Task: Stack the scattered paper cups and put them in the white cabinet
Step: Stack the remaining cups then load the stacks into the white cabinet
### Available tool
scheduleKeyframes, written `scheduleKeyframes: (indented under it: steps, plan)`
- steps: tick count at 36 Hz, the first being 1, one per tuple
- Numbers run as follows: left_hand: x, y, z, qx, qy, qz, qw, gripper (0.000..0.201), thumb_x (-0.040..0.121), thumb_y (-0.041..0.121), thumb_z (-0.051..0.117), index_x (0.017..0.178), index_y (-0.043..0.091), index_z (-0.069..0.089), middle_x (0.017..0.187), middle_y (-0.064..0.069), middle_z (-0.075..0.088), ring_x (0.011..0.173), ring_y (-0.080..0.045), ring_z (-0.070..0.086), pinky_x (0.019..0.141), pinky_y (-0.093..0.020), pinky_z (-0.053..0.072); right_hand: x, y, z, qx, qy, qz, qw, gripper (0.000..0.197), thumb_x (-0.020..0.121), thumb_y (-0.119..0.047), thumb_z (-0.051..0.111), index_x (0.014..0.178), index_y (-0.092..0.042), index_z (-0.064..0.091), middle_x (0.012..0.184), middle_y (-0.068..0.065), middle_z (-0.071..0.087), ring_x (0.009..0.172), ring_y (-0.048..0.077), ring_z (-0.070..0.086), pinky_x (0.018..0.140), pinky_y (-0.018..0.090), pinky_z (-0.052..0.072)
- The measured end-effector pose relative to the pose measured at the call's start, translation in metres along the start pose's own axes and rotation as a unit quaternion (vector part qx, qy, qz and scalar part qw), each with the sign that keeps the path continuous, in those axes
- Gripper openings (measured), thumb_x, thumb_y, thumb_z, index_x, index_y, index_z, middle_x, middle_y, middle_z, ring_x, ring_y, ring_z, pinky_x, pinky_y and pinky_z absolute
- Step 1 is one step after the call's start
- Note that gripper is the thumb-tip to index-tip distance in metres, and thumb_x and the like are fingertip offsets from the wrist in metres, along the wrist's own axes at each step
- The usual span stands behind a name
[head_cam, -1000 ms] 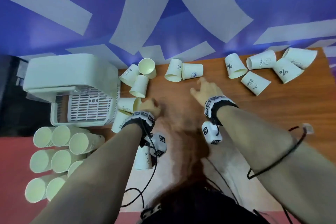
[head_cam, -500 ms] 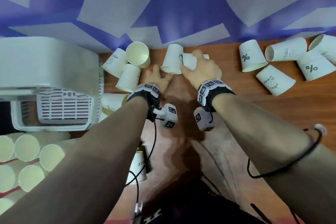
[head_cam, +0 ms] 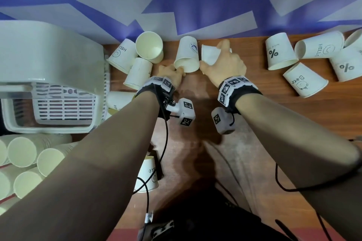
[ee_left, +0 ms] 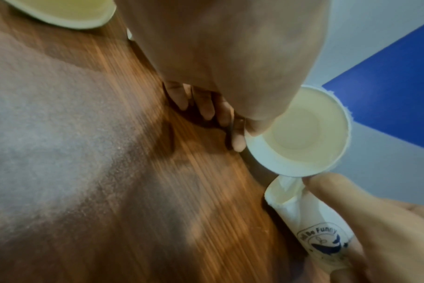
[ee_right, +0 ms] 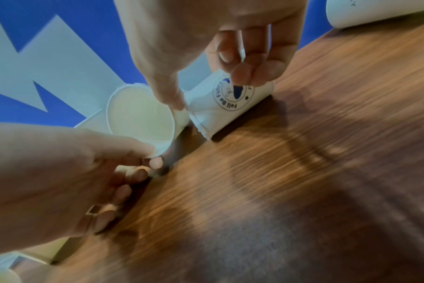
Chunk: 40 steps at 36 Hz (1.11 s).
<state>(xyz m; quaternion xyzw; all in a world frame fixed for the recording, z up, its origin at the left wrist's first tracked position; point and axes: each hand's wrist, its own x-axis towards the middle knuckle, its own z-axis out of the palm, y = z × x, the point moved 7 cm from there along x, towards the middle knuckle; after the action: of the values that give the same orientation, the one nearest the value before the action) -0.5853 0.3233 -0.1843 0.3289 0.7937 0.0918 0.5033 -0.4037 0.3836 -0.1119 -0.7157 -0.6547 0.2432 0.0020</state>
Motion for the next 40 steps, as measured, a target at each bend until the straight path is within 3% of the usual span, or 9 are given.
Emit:
scheduleKeyframes:
  steps: [2,5,9,15,22,26,31,36,40]
  plan:
    - [0.001,0.0,-0.003,-0.013,0.039,0.014,0.999,0.046,0.069,0.048,0.046,0.087,0.015,0.073,0.109,-0.017,0.065,0.094,-0.037,0.062,0.091,-0.048,0.049,-0.001,0.001,0.0,-0.008,-0.003,0.0,1.0,0.063,0.075,-0.055,0.064,0.124,-0.021,0.04,0.098,0.006,0.064,0.087,0.033,0.062,0.068,0.034,0.041]
    - [0.004,-0.001,-0.004,-0.024,0.05,0.015,0.998,0.03,0.06,0.046,0.046,0.061,0.025,0.066,0.105,-0.018,0.067,0.088,-0.038,0.063,0.088,-0.047,0.05,-0.002,0.005,-0.004,-0.023,-0.003,0.004,1.0,0.064,0.077,-0.053,0.058,0.128,-0.02,0.04,0.099,0.008,0.063,0.087,0.035,0.061,0.07,0.035,0.041]
    - [0.005,-0.004,-0.005,-0.03,0.05,0.004,0.998,0.027,0.061,0.044,0.049,0.064,0.024,0.067,0.11,-0.017,0.065,0.087,-0.037,0.063,0.088,-0.049,0.051,-0.003,0.017,-0.012,-0.046,-0.007,0.016,0.999,0.062,0.079,-0.051,0.054,0.129,-0.019,0.04,0.102,0.012,0.064,0.09,0.038,0.062,0.074,0.038,0.044]
    - [-0.008,0.005,-0.01,-0.045,0.043,0.018,0.998,0.026,0.085,0.023,0.056,0.06,0.023,0.061,0.114,-0.016,0.063,0.077,-0.029,0.057,0.062,-0.029,0.042,-0.004,0.035,-0.022,-0.066,-0.01,0.035,0.997,0.071,0.074,-0.065,0.059,0.123,-0.017,0.043,0.104,0.012,0.064,0.094,0.037,0.063,0.071,0.036,0.043]
    - [-0.009,0.005,-0.012,-0.05,0.051,0.022,0.997,0.026,0.084,0.023,0.056,0.059,0.025,0.061,0.108,-0.017,0.067,0.089,-0.036,0.063,0.078,-0.039,0.049,-0.007,0.048,-0.011,-0.097,-0.066,0.055,0.992,0.081,0.067,-0.085,0.052,0.11,-0.016,0.055,0.105,0.011,0.064,0.093,0.034,0.064,0.068,0.034,0.043]
    - [-0.01,0.006,-0.013,-0.048,0.045,0.025,0.998,0.028,0.085,0.022,0.054,0.059,0.024,0.062,0.1,-0.014,0.069,0.088,-0.035,0.064,0.082,-0.041,0.05,-0.012,0.047,0.0,-0.095,-0.073,0.032,0.992,0.076,0.071,-0.077,0.058,0.116,-0.017,0.045,0.103,0.011,0.064,0.092,0.035,0.063,0.068,0.035,0.043]
    - [-0.011,0.006,-0.013,-0.065,0.042,0.025,0.997,0.028,0.086,0.021,0.054,0.059,0.023,0.062,0.092,-0.008,0.068,0.075,-0.027,0.06,0.07,-0.031,0.046,-0.011,0.04,0.009,-0.089,-0.079,0.024,0.993,0.067,0.076,-0.064,0.061,0.119,-0.015,0.042,0.107,0.012,0.061,0.094,0.035,0.062,0.069,0.035,0.041]
    - [-0.012,0.006,-0.013,-0.049,0.037,0.028,0.998,0.023,0.084,0.026,0.056,0.061,0.024,0.061,0.103,-0.012,0.067,0.086,-0.033,0.063,0.08,-0.039,0.049,-0.013,0.037,0.01,-0.067,-0.079,0.031,0.994,0.062,0.079,-0.055,0.062,0.12,-0.014,0.041,0.106,0.011,0.06,0.093,0.034,0.061,0.069,0.034,0.04]
    - [-0.017,0.008,-0.017,-0.061,0.017,0.038,0.997,0.024,0.086,0.019,0.055,0.063,0.019,0.063,0.083,-0.003,0.064,0.071,-0.022,0.055,0.071,-0.031,0.042,-0.023,0.041,0.01,-0.033,-0.084,0.033,0.995,0.064,0.076,-0.058,0.064,0.123,-0.019,0.042,0.117,0.01,0.056,0.102,0.035,0.06,0.076,0.036,0.043]
